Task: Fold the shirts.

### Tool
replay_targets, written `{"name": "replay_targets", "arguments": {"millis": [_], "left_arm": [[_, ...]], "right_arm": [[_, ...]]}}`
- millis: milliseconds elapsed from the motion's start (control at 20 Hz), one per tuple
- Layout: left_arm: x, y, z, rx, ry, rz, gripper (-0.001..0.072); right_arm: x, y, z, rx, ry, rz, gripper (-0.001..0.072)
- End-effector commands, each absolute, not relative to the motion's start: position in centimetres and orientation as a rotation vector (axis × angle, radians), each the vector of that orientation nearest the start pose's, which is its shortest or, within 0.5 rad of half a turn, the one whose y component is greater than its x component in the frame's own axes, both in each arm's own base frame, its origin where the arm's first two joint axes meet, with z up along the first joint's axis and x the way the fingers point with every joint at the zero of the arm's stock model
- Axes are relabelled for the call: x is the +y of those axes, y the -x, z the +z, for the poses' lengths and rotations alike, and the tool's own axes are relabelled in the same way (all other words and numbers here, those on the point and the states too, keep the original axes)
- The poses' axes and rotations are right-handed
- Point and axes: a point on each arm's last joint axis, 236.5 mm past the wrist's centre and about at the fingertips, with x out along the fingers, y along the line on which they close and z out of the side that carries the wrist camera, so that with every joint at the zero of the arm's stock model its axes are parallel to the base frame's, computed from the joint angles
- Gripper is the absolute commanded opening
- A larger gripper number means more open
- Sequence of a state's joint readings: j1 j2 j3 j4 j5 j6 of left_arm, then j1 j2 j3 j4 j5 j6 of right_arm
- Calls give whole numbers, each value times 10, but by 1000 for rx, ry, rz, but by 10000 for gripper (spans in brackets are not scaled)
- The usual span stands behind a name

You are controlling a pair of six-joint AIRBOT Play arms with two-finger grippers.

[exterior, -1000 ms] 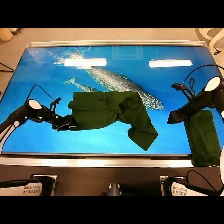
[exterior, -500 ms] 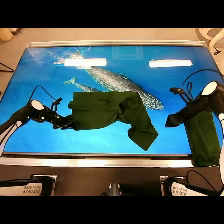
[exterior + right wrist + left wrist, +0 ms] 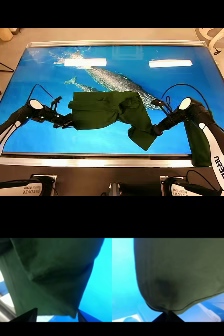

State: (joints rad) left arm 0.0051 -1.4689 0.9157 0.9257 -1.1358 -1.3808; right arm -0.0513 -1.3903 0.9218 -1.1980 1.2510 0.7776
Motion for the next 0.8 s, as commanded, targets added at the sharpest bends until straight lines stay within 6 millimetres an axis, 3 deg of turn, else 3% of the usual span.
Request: {"name": "replay_targets", "arguments": {"millis": [0, 200, 250, 300, 350, 400, 500, 600, 650, 750], "left_arm": [[-131, -321, -86, 1564, 573, -363, 26], [-131, -321, -86, 1563, 573, -363, 26], [-131, -321, -86, 1563, 574, -363, 27], [-131, -321, -86, 1563, 574, -363, 26], [-131, -321, -86, 1563, 574, -363, 26], [-131, -321, -85, 1561, 573, -364, 27], [-132, -327, -73, 1533, 554, -388, 26], [-133, -354, -26, 1392, 480, -456, 25], [-132, -373, 14, 1277, 440, -481, 25], [-130, -408, 137, 954, 347, -520, 25]], "right_arm": [[79, -305, -95, 1417, 257, 754, 550], [88, -306, -102, 1411, 352, 772, 559], [90, -308, -104, 1411, 363, 764, 523], [90, -308, -107, 1416, 373, 752, 344], [88, -309, -108, 1429, 362, 724, 92], [87, -310, -107, 1436, 339, 698, 23], [88, -317, -93, 1404, 343, 693, 22], [91, -348, -45, 1253, 378, 662, 22], [89, -373, 0, 1112, 419, 618, 22], [78, -413, 130, 777, 508, 482, 21]]}}
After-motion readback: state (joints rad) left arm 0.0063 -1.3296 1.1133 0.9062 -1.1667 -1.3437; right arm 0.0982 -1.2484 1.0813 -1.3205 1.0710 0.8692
